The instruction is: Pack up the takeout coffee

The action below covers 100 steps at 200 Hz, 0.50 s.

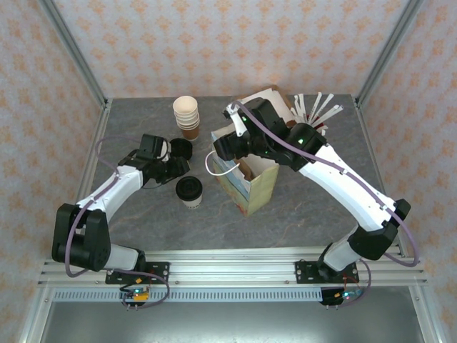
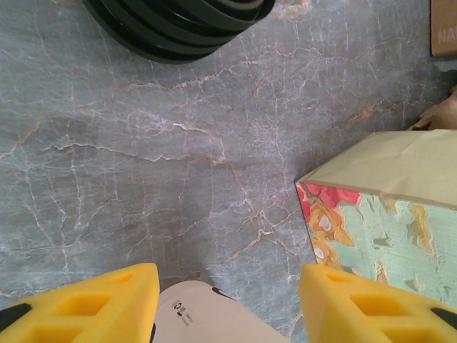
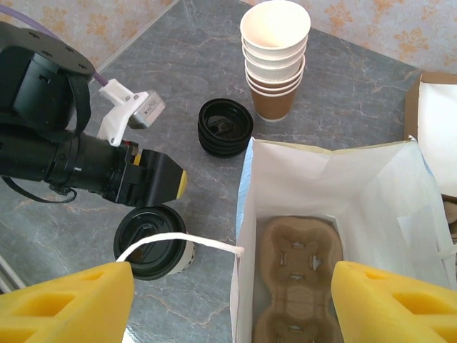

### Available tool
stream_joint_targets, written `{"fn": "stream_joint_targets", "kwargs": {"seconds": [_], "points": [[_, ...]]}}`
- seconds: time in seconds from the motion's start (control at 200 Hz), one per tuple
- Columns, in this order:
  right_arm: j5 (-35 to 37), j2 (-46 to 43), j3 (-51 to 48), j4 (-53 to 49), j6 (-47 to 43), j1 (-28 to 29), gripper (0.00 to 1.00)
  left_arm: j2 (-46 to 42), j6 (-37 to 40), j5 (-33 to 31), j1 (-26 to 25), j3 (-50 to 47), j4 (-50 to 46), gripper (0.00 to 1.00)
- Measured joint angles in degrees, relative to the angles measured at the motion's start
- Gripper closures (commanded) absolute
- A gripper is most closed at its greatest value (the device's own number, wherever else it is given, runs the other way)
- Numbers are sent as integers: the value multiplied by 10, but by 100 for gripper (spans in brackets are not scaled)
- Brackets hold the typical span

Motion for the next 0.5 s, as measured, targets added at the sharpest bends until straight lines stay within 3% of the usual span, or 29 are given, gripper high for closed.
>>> {"fn": "stream_joint_targets", "kwargs": {"seconds": [0.24, 0.5], "points": [[-3, 0, 0, 1, 0, 0, 26, -10, -9, 8, -23, -32, 12, 47], [-27, 0, 0, 1, -9, 7, 27, -83, -43, 5, -75, -83, 12, 46]]}}
